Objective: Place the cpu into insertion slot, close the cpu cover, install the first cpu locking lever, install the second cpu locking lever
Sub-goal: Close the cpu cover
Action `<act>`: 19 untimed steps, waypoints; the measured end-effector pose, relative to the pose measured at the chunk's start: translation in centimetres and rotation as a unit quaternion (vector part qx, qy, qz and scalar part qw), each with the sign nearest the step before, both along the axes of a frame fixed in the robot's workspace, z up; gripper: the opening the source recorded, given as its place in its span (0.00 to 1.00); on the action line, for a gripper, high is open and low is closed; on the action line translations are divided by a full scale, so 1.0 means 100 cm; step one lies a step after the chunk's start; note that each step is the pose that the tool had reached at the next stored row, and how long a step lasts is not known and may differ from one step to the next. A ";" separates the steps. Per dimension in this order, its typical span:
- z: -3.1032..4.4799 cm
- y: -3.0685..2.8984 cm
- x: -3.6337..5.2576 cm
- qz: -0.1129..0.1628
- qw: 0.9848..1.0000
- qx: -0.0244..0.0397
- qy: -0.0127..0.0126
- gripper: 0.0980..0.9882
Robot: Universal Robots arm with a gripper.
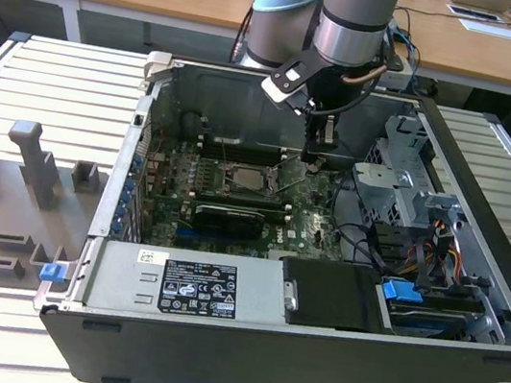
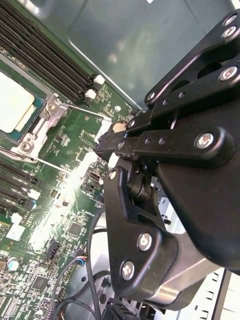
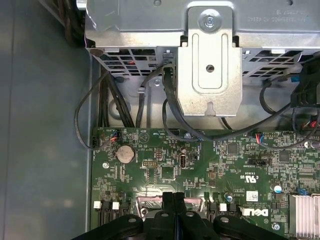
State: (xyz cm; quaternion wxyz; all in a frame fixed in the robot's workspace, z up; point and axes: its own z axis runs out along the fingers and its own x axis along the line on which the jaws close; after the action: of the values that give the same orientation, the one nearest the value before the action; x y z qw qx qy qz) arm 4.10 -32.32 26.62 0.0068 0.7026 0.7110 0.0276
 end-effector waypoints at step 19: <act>-0.0026 0.0000 0.0151 0.000 1.000 -0.001 0.000 0.01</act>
State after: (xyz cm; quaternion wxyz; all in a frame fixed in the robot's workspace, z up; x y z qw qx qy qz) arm 5.61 -32.31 26.36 0.0071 0.7025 0.7111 0.0271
